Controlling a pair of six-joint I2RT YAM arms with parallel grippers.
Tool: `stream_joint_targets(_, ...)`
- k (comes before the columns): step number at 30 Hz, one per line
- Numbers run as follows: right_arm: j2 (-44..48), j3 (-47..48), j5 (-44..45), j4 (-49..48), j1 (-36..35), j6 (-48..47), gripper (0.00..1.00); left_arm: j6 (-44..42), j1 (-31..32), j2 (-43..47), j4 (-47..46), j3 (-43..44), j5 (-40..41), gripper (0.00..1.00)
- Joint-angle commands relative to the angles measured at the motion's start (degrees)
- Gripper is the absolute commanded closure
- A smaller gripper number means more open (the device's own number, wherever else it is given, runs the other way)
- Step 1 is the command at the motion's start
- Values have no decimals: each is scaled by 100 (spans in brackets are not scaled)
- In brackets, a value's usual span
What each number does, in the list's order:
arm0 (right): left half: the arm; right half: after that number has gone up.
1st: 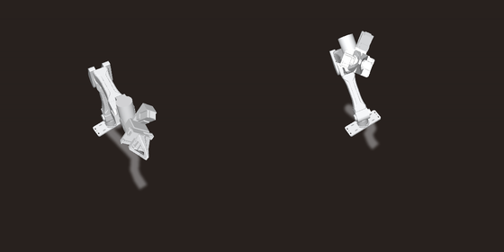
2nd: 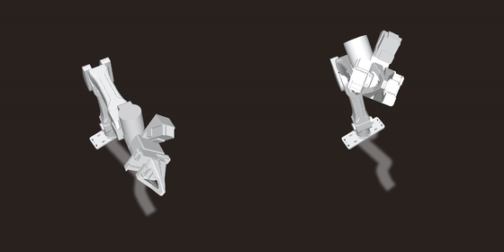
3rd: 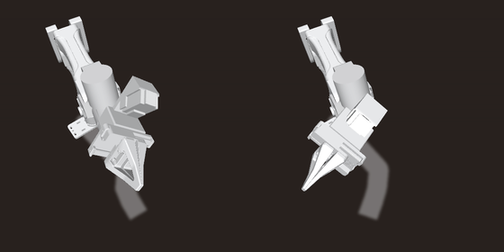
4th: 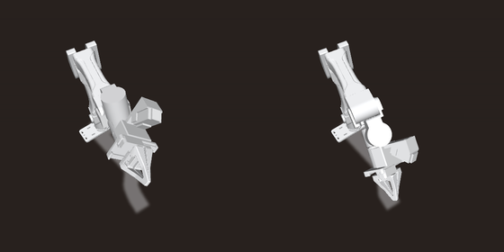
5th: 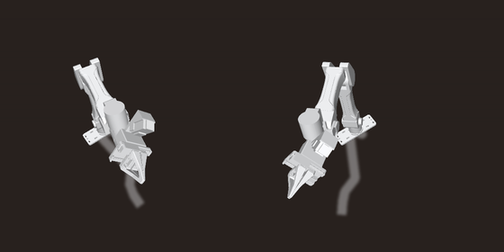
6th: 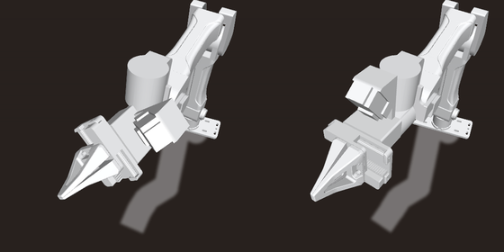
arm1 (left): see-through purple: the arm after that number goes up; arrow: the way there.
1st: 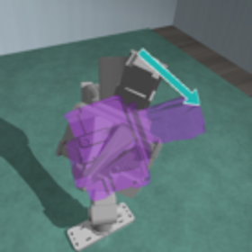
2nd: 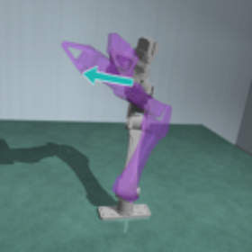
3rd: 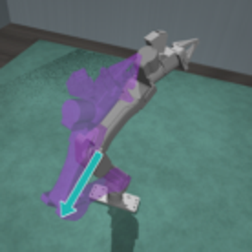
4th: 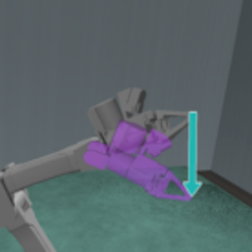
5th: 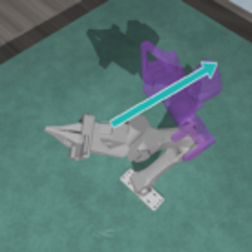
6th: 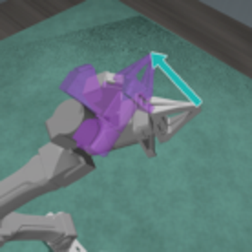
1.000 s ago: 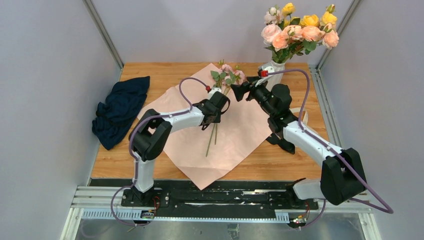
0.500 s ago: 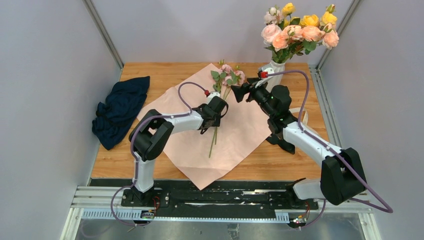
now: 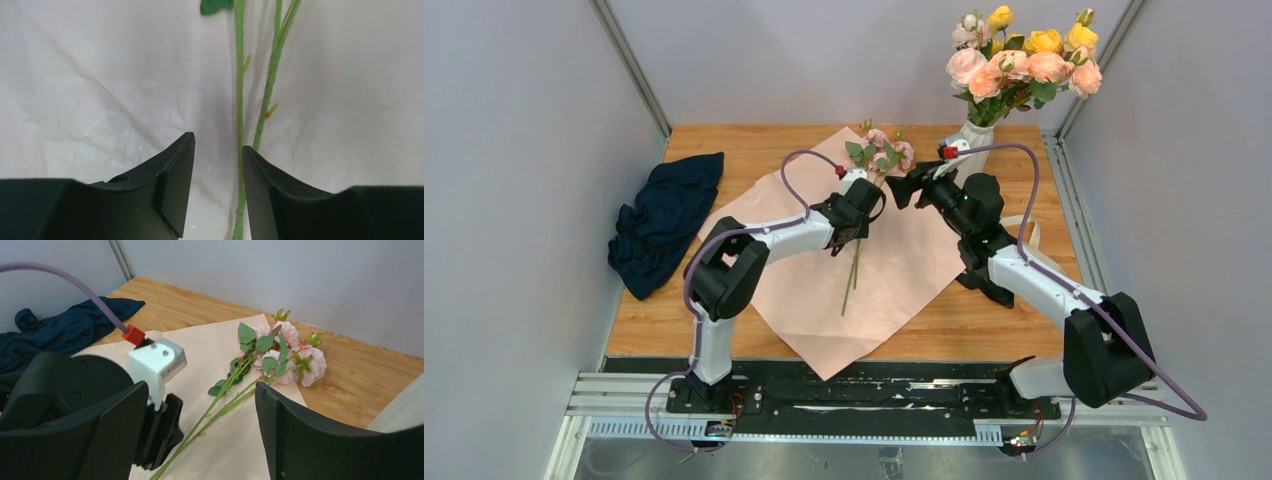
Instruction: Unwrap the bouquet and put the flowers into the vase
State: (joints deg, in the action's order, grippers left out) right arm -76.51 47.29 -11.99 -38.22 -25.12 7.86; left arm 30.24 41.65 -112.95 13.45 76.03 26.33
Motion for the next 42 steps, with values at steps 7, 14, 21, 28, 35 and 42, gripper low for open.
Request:
stream_joint_targets(7,-91,-62,-14,-173,-71,33,19,150,-295,-864,178,1334,-32,49)
stream_joint_targets(14,-168,-71,42,-159,-78,-10,19,275,-459,-1262,118,1487,-222,50)
stream_joint_targets(21,-249,-53,-10,-184,-72,30,19,135,-502,-1484,-83,1332,-784,75)
stream_joint_targets(28,-450,115,-155,6,-80,168,20,-38,-517,-871,-854,505,-935,100)
stream_joint_targets(35,-772,556,-79,539,-107,317,20,-760,-508,1242,-2889,-1557,-1078,100)
stream_joint_targets(42,-1363,1344,-131,1244,-318,535,15,-1198,-362,2673,-4523,-3296,-1221,100)
